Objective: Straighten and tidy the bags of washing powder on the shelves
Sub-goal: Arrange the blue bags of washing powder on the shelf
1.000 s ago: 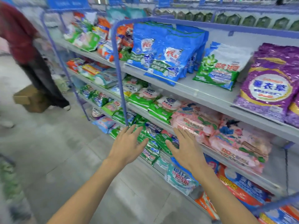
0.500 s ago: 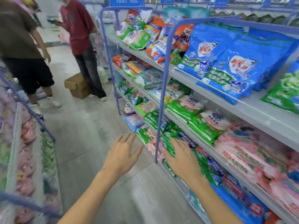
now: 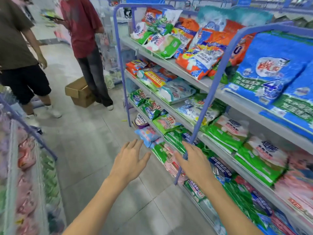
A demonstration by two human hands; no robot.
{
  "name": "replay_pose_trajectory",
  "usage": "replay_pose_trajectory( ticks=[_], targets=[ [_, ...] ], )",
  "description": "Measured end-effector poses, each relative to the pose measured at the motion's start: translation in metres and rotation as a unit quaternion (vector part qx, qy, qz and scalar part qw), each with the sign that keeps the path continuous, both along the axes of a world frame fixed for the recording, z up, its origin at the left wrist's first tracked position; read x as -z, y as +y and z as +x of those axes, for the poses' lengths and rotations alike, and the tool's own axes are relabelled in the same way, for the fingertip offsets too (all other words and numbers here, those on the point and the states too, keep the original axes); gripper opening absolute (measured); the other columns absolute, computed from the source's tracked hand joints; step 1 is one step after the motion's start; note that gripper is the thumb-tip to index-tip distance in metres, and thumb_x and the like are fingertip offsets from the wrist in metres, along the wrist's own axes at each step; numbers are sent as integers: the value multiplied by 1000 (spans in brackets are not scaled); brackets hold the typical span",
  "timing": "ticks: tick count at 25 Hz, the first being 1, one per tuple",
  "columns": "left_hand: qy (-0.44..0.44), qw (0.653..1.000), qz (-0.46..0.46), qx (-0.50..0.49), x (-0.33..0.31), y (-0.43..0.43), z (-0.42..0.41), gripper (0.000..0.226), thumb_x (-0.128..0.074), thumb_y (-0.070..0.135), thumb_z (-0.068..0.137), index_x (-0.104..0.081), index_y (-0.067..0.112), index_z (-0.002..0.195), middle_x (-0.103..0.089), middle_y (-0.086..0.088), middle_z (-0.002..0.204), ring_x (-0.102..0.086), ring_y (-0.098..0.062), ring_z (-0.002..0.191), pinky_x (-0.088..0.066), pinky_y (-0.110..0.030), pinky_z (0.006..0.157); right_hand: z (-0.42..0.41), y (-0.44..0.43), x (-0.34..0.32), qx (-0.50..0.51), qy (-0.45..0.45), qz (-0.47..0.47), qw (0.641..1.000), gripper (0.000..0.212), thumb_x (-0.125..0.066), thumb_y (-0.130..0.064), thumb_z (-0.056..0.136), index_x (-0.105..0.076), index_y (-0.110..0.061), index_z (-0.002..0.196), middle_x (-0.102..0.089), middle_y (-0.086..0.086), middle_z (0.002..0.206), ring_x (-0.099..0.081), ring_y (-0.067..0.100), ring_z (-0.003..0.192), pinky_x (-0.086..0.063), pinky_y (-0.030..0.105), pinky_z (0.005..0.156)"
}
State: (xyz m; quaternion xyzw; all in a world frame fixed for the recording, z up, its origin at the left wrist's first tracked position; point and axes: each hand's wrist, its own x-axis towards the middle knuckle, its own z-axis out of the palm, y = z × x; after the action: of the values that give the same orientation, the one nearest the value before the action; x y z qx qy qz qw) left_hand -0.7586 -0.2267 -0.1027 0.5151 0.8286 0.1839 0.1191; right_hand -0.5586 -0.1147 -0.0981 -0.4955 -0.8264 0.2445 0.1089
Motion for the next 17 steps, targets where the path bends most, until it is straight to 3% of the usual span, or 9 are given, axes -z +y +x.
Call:
replay_pose_trajectory(
  ticks=[3, 8, 17],
  targets=[
    [-1, 1000, 2, 15, 7, 34, -43, 79, -32, 69, 92, -48, 17, 148, -52, -4, 151, -43, -28, 141, -34, -37, 114, -41, 29, 7, 8, -4, -9, 1000, 60, -46, -52, 102, -38, -22, 154, -47, 4, 153, -37, 22, 143, -37, 38, 109],
    [-17, 999, 3, 32, 26, 118, -111, 63, -48, 54, 101, -41, 19, 154, -43, -4, 158, -35, -28, 147, -31, -39, 119, -105, 106, 29, 34, 2, -23, 999, 67, -44, -59, 100, -34, -23, 156, -39, 1, 160, -33, 20, 148, -34, 41, 116],
    [-22, 995, -37, 95, 47, 282, -223, 63, -46, 53, 101, -41, 19, 154, -43, -6, 158, -34, -29, 147, -32, -44, 120, -205, 245, 44, 113, 24, -52, 992, 67, -46, -58, 101, -36, -21, 155, -42, 3, 158, -38, 23, 145, -35, 42, 115]
  ],
)
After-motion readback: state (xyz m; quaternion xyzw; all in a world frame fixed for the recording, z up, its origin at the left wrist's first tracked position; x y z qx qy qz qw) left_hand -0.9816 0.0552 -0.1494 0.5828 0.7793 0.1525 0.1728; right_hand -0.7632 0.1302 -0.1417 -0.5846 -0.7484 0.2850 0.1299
